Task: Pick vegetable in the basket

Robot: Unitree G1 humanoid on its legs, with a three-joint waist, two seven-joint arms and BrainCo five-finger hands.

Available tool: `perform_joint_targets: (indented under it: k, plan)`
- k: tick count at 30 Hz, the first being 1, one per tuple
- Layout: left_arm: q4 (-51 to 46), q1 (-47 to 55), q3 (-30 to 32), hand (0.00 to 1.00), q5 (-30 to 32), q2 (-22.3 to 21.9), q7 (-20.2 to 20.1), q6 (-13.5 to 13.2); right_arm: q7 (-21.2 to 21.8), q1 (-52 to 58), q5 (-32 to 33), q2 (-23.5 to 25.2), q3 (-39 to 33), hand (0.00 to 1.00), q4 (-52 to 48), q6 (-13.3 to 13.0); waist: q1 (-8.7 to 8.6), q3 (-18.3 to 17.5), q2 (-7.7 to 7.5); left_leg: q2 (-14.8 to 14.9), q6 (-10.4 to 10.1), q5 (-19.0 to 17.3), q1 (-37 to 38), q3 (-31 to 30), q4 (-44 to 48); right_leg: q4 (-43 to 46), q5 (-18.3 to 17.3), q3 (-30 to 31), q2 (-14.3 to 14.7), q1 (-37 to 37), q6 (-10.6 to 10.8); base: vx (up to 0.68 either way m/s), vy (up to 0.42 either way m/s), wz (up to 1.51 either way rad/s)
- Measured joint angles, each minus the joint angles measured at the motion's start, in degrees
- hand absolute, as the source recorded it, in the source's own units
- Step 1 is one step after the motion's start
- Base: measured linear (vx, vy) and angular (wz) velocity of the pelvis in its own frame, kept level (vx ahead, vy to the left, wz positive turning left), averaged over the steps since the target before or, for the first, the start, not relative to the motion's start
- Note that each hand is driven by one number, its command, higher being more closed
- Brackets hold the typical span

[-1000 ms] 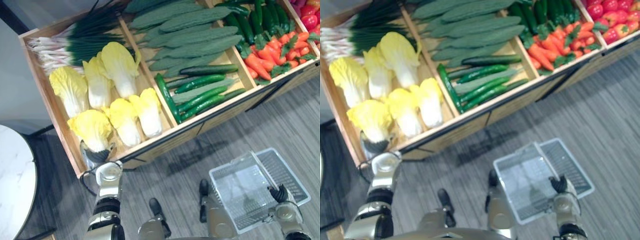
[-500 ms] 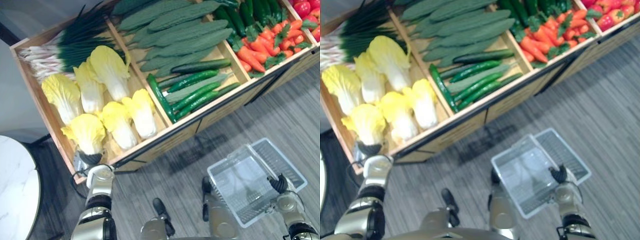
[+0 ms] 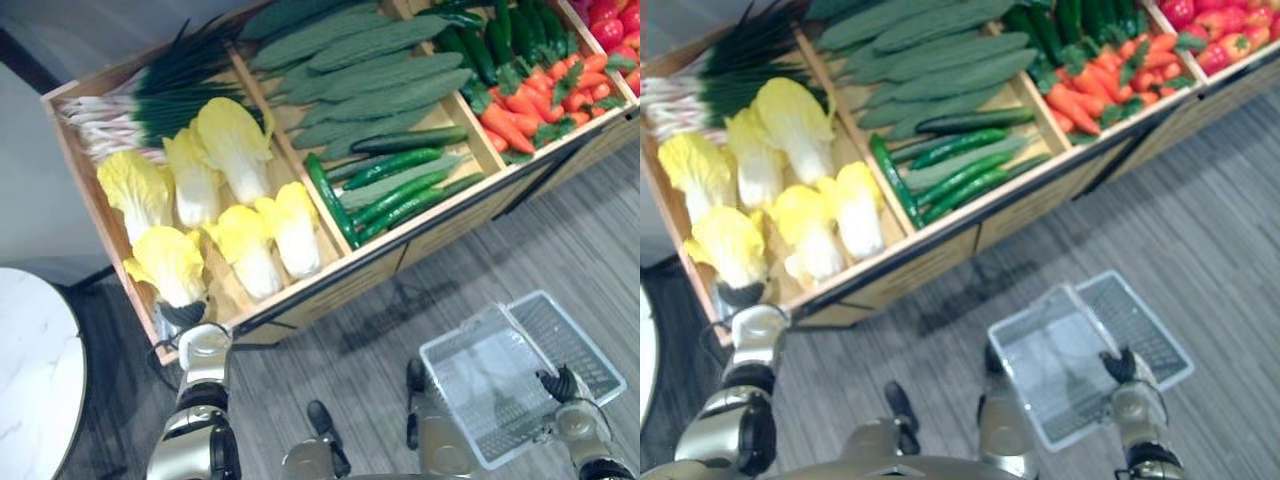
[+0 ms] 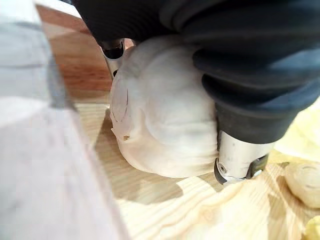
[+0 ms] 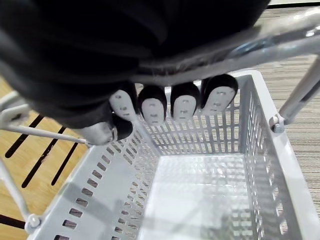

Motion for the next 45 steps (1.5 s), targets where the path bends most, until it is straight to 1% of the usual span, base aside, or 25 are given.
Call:
perform_joint_targets:
  k: [1, 3, 6, 9, 12, 15, 16, 22, 26, 31, 34, 38, 41, 43, 44, 45]
  plan:
    - [-1.7, 1.4, 0.0, 1.0, -1.5, -1.4, 0.1, -0.6, 0.0, 0.0, 0.0, 0.5, -0.6, 1.0, 0.3, 0.4, -0.01, -0.1, -0.16, -0.1, 0.0, 0.0, 0.2, -0.1, -0.1, 0.0, 0.0, -0.1, -0.1, 0.3, 0.0, 0.01, -0.014, 0.12]
    - [-4.0, 2.7, -0.1, 1.0, -1.8, -2.7, 0.9, -1.5, 0.1, 0.1, 0.0, 1.6, -2.2, 1.0, 0.4, 0.9, -0.01, -0.2, -0.4, -0.2, 0.0, 0.0, 0.5, -0.3, 0.0, -0.1, 0.0, -0.3, -0.2, 0.8, 0.0, -0.01, -0.014, 0.06]
    - [-6.6, 3.8, -0.2, 1.0, -3.9, -4.2, 1.3, -2.8, 0.2, 1.0, 0.0, 2.5, -2.3, 1.0, 0.5, 1.0, -0.06, -0.3, -0.56, -0.2, 0.2, 0.1, 0.6, -1.2, 0.1, -0.1, 0.0, -1.0, -0.3, 1.4, 0.0, -0.02, -0.025, 0.11]
    - [-9.2, 5.4, -0.3, 1.0, -4.0, -5.3, 1.8, -3.1, 0.2, 1.9, 0.0, 3.8, -2.8, 1.0, 0.5, 1.0, -0.01, -0.8, -0.92, 0.0, 0.3, 0.2, 0.8, -1.6, 0.1, -0.2, 0.0, -1.5, -0.1, 1.9, 0.0, -0.02, -0.035, 0.08]
    - [-11.5, 7.0, -0.2, 1.0, -6.2, -6.5, 1.8, -3.9, 0.3, 2.7, 0.0, 4.4, -3.1, 1.0, 0.5, 1.5, 0.03, -1.7, -1.17, 0.0, 0.3, 0.2, 1.1, -1.8, 0.0, -0.3, 0.0, -1.6, -0.2, 2.3, 0.0, 0.0, 0.0, 0.0]
    - [-13.2, 8.6, -0.2, 1.0, -6.5, -7.2, 1.8, -4.2, 0.5, 3.3, -0.1, 4.9, -4.1, 1.0, 0.4, 1.8, 0.03, -2.5, -1.52, 0.0, 0.3, 0.2, 1.4, -1.9, 0.0, -0.4, 0.0, -1.8, -0.1, 2.7, 0.0, 0.0, 0.0, 0.0]
    - [-14.4, 9.2, -0.2, 1.0, -7.7, -7.5, 1.9, -4.3, 0.5, 3.6, -0.1, 5.4, -4.4, 1.0, 0.4, 1.9, 0.05, -2.8, -1.75, 0.1, 0.3, 0.2, 1.4, -2.0, 0.0, -0.4, 0.0, -1.9, -0.1, 2.7, 0.0, 0.0, 0.0, 0.0]
    - [-20.2, 12.4, 0.0, 1.0, -10.1, -8.9, 2.9, -4.5, 0.6, 4.6, -0.3, 6.6, -4.4, 1.0, 0.4, 2.0, 0.07, -4.7, -2.92, 0.1, 0.4, 0.3, 1.4, -2.4, 0.0, -0.4, 0.0, -2.2, -0.2, 2.9, 0.0, 0.0, -0.008, 0.02]
    - [-26.6, 13.9, 0.0, 1.0, -10.0, -9.5, 3.9, -4.6, 0.6, 5.7, -0.3, 6.6, -4.6, 1.0, 0.4, 2.0, 0.21, -6.0, -2.99, 0.0, 0.4, 0.3, 1.4, -3.2, 0.0, -0.7, 0.0, -2.9, -0.3, 3.6, 0.0, -0.01, -0.024, 0.1]
    - [-33.7, 15.4, -0.6, 1.0, -9.3, -9.5, 3.6, -4.7, 0.7, 5.8, -0.3, 6.4, -4.9, 1.0, 0.4, 1.9, 0.13, -6.9, -2.81, -0.1, 0.5, 0.3, 1.4, -3.2, 0.0, -0.7, 0.0, -2.9, -0.4, 3.6, 0.0, 0.0, -0.005, 0.01]
    - [-39.1, 15.7, -1.1, 1.0, -5.2, -9.0, 2.6, -4.8, 1.2, 6.2, -0.3, 5.6, -5.0, 1.0, -0.4, 1.9, 0.05, -7.5, -2.61, -0.1, 0.5, 0.3, 1.6, -3.1, 0.0, -0.7, 0.0, -2.7, -0.4, 3.6, 0.0, 0.0, -0.006, -0.02]
    - [-42.6, 15.9, -3.1, 1.0, -3.0, -7.4, 1.5, -4.9, 2.4, 5.9, -0.3, 2.6, -4.8, 1.0, -0.9, 1.4, 0.01, -7.7, -2.19, -0.2, 0.4, 0.1, 2.3, -2.1, 0.0, -0.5, 0.0, -1.6, -0.3, 3.6, 0.0, -0.01, -0.017, -0.13]
    - [-45.0, 17.7, -6.8, 1.0, -0.7, -5.2, -1.1, -5.4, 2.7, 6.1, -0.3, -1.0, -3.6, 1.0, -3.3, 1.2, -0.16, -8.4, -1.46, -0.2, 0.3, -0.4, 3.1, -0.8, 0.1, -0.5, 0.0, -0.2, -0.1, 3.5, 0.0, 0.0, -0.017, -0.25]
    - [-46.9, 18.9, -11.3, 1.0, -0.4, -2.7, -3.7, -6.8, 3.1, 6.2, -0.3, -4.1, -1.0, 1.0, -5.1, 0.6, -0.3, -8.6, -1.09, -0.1, 0.2, -0.8, 3.8, 0.6, 0.2, -0.5, 0.0, 1.1, 0.2, 3.4, 0.1, 0.01, -0.017, -0.28]
    - [-47.1, 19.1, -12.4, 1.0, -0.4, -2.1, -4.6, -7.3, 3.2, 6.1, -0.3, -4.9, -0.1, 1.0, -5.5, 0.5, -0.41, -8.6, -1.03, -0.1, 0.2, -0.9, 3.9, 0.9, 0.2, -0.5, 0.0, 1.5, 0.3, 3.4, 0.1, 0.0, -0.017, -0.35]
    - [-47.9, 19.6, -14.8, 1.0, -0.4, -0.8, -6.4, -7.8, 4.0, 5.8, -0.3, -6.5, 1.7, 1.0, -6.5, 0.1, -0.21, -8.7, -0.99, -0.2, 0.1, -1.3, 4.5, 2.1, 0.1, -0.6, 0.2, 2.9, 0.5, 3.1, 0.3, 0.0, -0.01, -0.53]
